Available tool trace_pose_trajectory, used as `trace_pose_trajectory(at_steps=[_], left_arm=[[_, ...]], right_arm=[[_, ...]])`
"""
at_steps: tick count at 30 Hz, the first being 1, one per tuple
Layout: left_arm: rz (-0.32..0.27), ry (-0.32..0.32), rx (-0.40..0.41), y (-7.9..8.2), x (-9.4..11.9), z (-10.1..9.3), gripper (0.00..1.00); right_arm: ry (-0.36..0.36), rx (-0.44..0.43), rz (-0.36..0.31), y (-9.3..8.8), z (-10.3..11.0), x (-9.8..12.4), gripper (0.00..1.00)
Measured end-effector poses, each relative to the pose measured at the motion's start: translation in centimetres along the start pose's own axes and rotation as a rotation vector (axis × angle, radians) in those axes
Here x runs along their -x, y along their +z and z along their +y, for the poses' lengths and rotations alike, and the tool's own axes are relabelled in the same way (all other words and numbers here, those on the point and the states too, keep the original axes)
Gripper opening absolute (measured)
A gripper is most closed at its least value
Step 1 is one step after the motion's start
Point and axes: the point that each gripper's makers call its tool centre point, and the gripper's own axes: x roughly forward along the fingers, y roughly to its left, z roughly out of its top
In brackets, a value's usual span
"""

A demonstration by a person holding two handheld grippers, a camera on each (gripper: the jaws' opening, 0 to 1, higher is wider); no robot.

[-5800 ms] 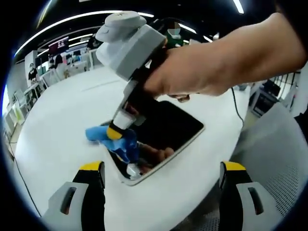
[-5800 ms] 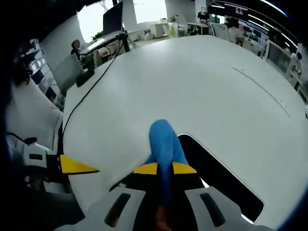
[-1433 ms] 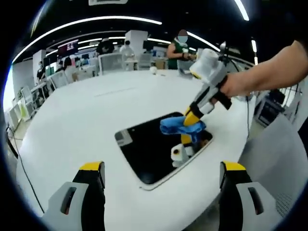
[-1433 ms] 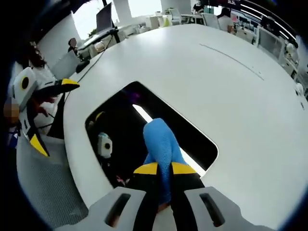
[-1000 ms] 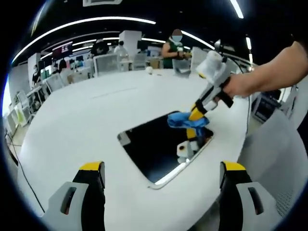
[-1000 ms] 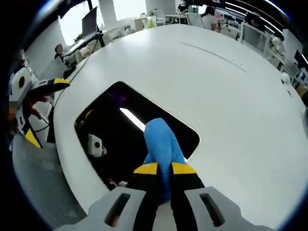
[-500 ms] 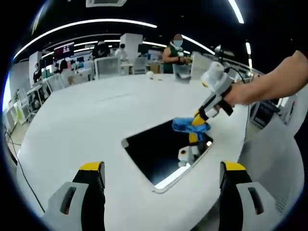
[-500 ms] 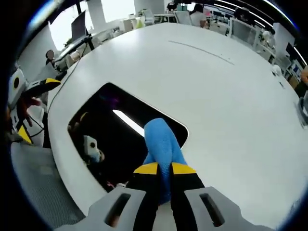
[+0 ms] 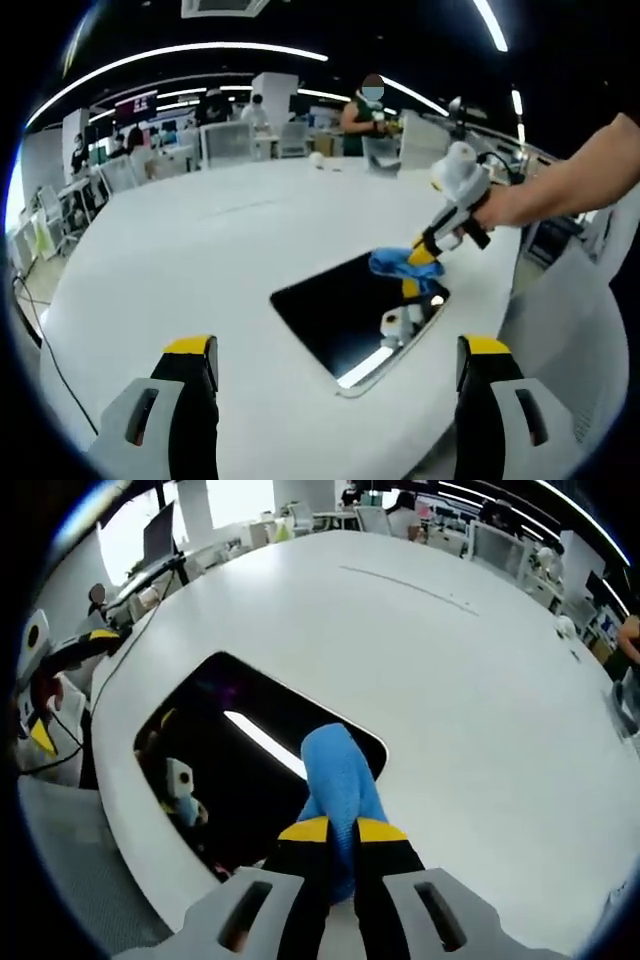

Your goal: Wipe the mirror surface with the cleaning cloth until all visible marks leave the cleaned area.

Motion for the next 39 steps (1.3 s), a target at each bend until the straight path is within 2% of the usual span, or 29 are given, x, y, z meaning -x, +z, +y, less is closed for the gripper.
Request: trace_pose_trajectory(at_steps=[8, 10, 16, 28, 39], left_arm=[[-0.026, 0.024, 0.017, 0.5, 0.4, 1.0, 1.0], [-0.045, 0.015, 0.055, 0.7, 0.4, 0.9, 1.0], [-0.02, 0.018, 0.022, -0.2, 0.4, 1.2, 1.0], [-0.014, 0.036, 0.067, -0.8, 1.5, 2.8, 1.0], [-0.015, 0.041, 0.064, -1.0, 2.0, 2.9, 1.0]], right_arm=[[-0.006, 0.009, 0.016, -0.6, 0.6, 0.3, 0.03], [-0.004, 0.017, 0.024, -0.9, 0.8, 0.5, 0.03], [-0.007, 0.03, 0.033, -1.5, 1.3, 0.9, 0.03], [-0.005, -0.018, 0.047, -3.1, 2.4, 1.7, 0.03], [-0.006, -0.018, 0.038, -4.1, 3.2, 2.3, 0.03]])
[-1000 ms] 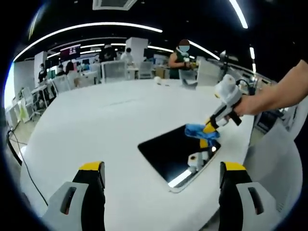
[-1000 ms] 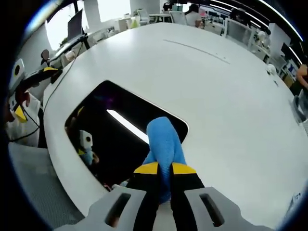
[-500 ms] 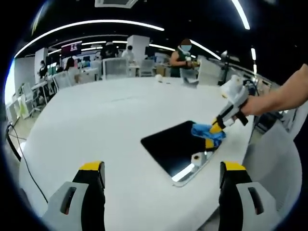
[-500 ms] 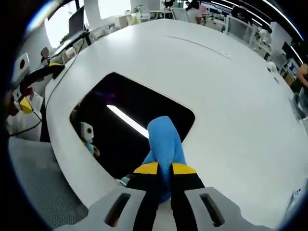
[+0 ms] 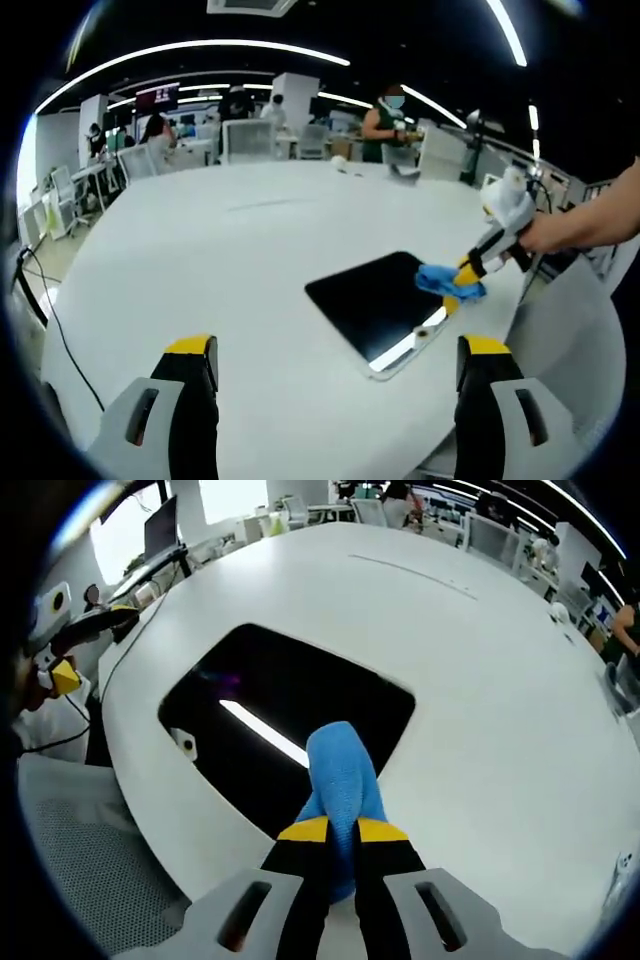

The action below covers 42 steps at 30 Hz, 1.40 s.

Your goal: Wipe the mirror surface with the cleaning cloth until all visible marks leave the cleaned area.

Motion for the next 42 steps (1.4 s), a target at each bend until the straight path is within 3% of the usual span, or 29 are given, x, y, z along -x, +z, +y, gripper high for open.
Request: trace_pose_trajectory(at_steps=[8, 13, 42], left_arm=[[-0.012, 0.023, -0.023, 0.3, 0.4, 0.7, 1.0], [-0.008, 0.035, 0.006, -0.1, 0.8, 1.6, 1.0], [0.026, 0.005, -0.041, -1.4, 2.6, 2.2, 1.0]], right_arm=[[-0.006, -0.008, 0.015, -0.1, 0.2, 0.1, 0.03], [-0.012, 0.002, 0.021, -0.2, 0.2, 0.1, 0.03], [-0.063, -0.022, 0.035, -0.2, 0.8, 0.1, 0.03]])
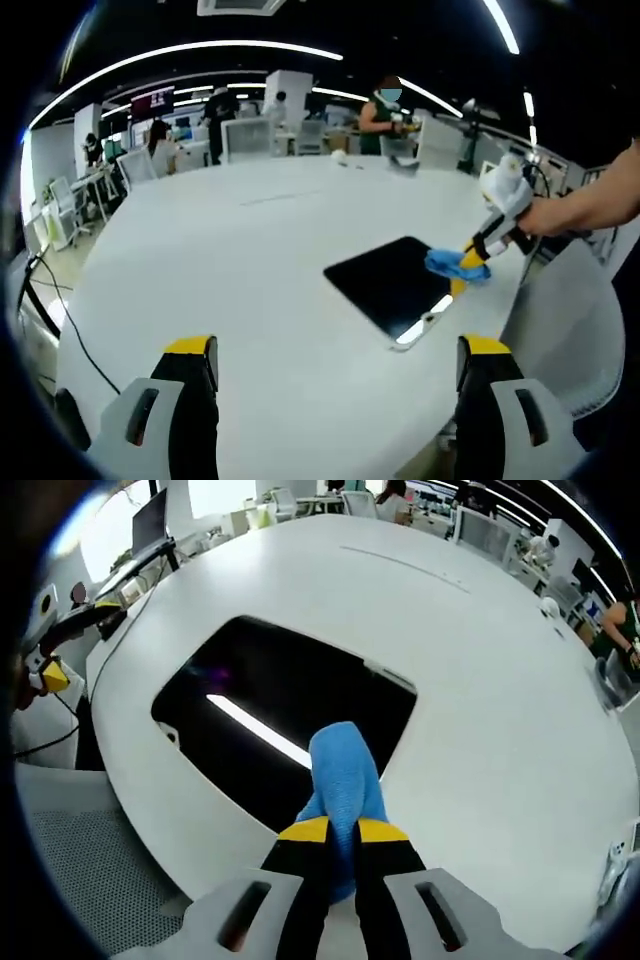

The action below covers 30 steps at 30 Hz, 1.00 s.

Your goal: Wipe the mirror surface with the cleaning cloth until all visible marks leave the cleaned area.

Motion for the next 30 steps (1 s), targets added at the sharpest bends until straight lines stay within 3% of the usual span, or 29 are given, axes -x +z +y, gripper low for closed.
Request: trace_pose_trajectory(at_steps=[16, 20, 30], left_arm=[[-0.018, 0.027, 0.027, -0.1, 0.4, 0.7, 1.0], [0.004, 0.03, 0.007, -0.7, 0.2, 0.7, 1.0], [-0.012, 0.03, 0.025, -0.3, 0.2, 1.0, 1.0]], right_arm=[[0.035, 0.034, -0.015, 1.9, 3.3, -0.6, 0.03], [0.048, 0.041, -0.02, 2.5, 4.4, -0.9, 0.03], [0.069, 0.067, -0.026, 3.9, 6.5, -1.3, 0.03]])
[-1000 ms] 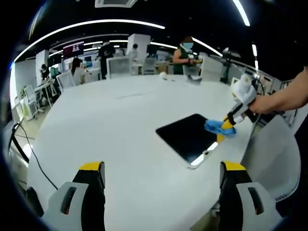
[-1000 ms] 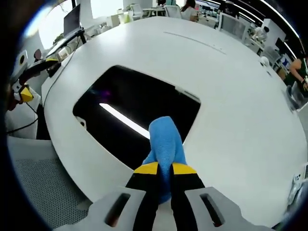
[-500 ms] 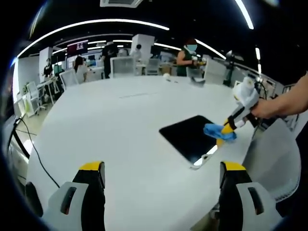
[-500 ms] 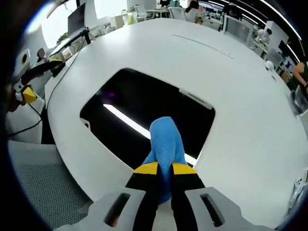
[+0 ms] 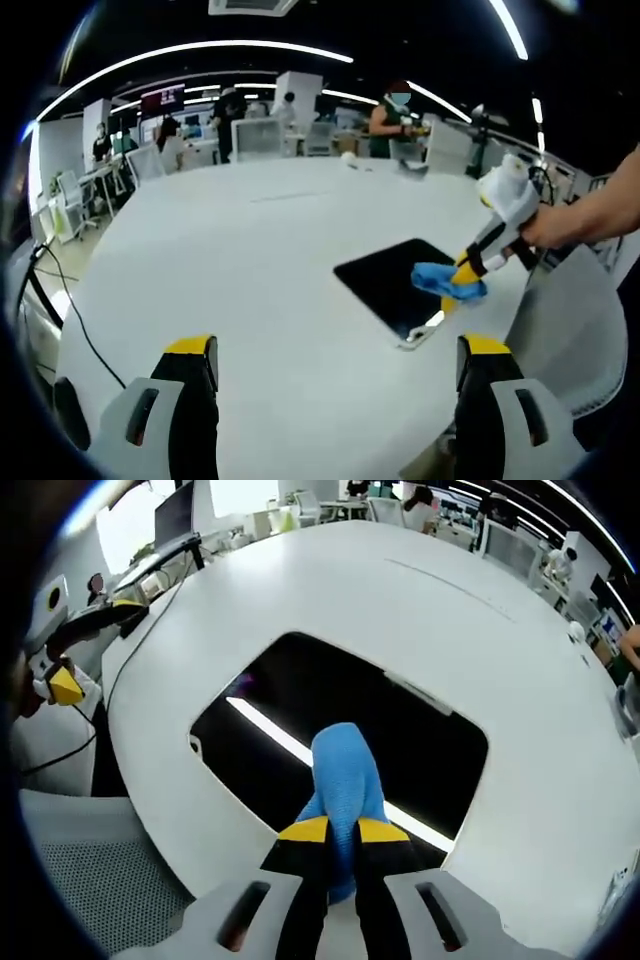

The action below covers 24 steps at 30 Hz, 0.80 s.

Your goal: Wipe the mirror surface with the cleaning cloth until all visible marks leave the cleaned area.

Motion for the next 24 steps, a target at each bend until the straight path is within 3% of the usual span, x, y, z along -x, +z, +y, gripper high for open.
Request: trace_pose_trajectory(at_steps=[12, 24], left_arm=[[-0.009, 0.003, -0.009, 0.3, 0.2, 0.2, 1.0], [-0.015, -0.006, 0.006, 0.6, -0.1, 0.4, 1.0]], right_arm=[[0.014, 0.031, -0.001, 1.6, 2.1, -0.9, 0.03], [0.013, 0.017, -0.008, 2.3, 2.9, -1.2, 0.03]])
